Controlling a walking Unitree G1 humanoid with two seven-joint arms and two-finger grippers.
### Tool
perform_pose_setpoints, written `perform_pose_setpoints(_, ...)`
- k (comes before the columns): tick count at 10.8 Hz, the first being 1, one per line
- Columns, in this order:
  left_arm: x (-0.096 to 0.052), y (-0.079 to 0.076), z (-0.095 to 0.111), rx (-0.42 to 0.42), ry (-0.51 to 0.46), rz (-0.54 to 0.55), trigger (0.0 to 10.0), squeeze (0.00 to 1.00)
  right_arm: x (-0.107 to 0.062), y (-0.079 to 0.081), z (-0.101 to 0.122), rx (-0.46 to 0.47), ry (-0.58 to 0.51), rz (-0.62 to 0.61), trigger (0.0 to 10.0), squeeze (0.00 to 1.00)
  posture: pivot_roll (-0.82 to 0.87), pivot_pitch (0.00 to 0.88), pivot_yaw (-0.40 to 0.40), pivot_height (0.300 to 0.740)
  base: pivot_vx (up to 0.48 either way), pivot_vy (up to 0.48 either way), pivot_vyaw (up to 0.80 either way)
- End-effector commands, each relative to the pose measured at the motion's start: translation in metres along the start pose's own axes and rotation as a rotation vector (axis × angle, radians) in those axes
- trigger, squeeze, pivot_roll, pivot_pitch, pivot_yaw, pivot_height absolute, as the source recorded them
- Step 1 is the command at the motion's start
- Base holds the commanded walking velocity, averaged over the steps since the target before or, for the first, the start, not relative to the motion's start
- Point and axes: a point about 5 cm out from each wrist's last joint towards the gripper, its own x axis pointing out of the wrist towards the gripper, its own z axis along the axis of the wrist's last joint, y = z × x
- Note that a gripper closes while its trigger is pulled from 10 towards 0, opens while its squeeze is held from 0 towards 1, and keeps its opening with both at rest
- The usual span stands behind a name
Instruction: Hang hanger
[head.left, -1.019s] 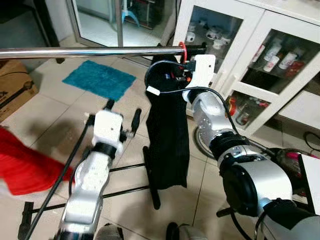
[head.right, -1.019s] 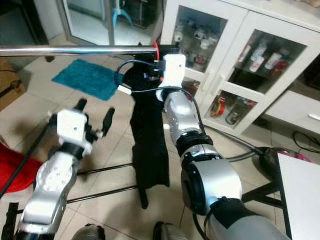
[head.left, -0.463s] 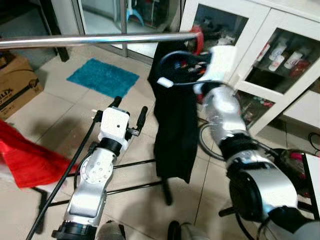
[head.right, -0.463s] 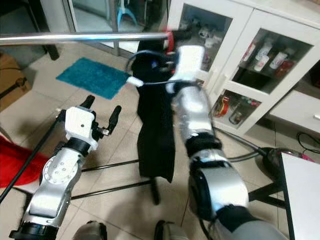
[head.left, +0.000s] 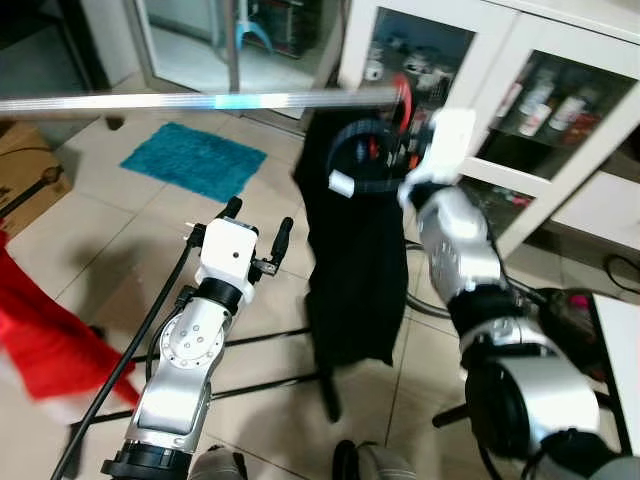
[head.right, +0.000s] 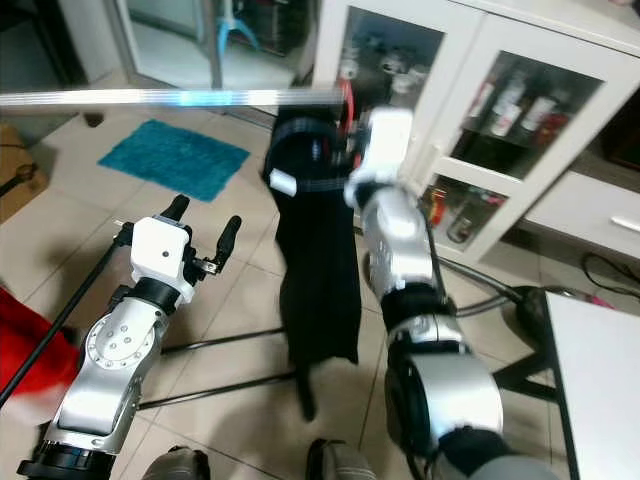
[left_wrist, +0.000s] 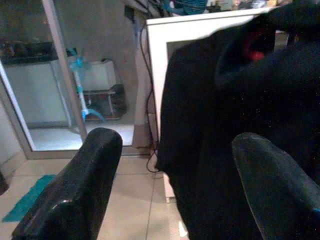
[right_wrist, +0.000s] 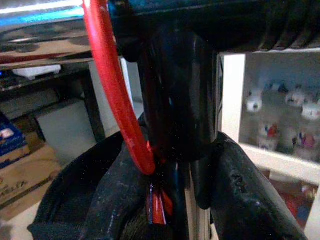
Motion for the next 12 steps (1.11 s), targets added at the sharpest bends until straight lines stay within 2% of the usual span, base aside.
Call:
perform_pose_setpoints(1,0.001,-0.004,0.0,-0.004,-0.004,-0.022,10.0,0.0,0.005,0.011,0.008,0.041,-0.039,0.047,0.0,0.0,0.04,0.073,-0.069,0.74,0.0,0.0,0.0)
perform_pose_setpoints(3,0.001,-0.003,0.0,-0.002,-0.004,-0.021,10.0,0.0,0.001,0.017,-0.002,0.059,-0.005,0.049,0.0,0.0,0.04,0.074,-0.072,0.74,0.0,0.0,0.0)
perform_pose_setpoints(4,0.001,-0.003,0.0,0.0,-0.004,-0.023,10.0,0.0,0.001,0.015,-0.002,0.039,0.001,0.01,3.8,0.0,0.04,0.074,-0.072,0.74,0.0,0.0,0.0)
perform_pose_setpoints(5,0.001,-0.004,0.0,0.003,-0.004,-0.026,10.0,0.0,0.0,0.016,0.004,0.069,-0.031,0.009,10.0,1.0,0.04,0.077,-0.069,0.74,0.0,0.0,0.0)
perform_pose_setpoints(8,0.0,-0.004,-0.001,0.014,0.0,-0.034,10.0,0.0,-0.009,0.011,0.005,0.055,-0.037,-0.003,10.0,1.0,0.03,0.078,-0.068,0.74,0.0,0.0,0.0)
perform_pose_setpoints(12,-0.002,-0.006,-0.002,0.03,-0.002,-0.049,10.0,0.0,-0.034,0.011,0.013,-0.052,-0.085,0.013,10.0,1.0,0.02,0.064,-0.076,0.74,0.0,0.0,0.0)
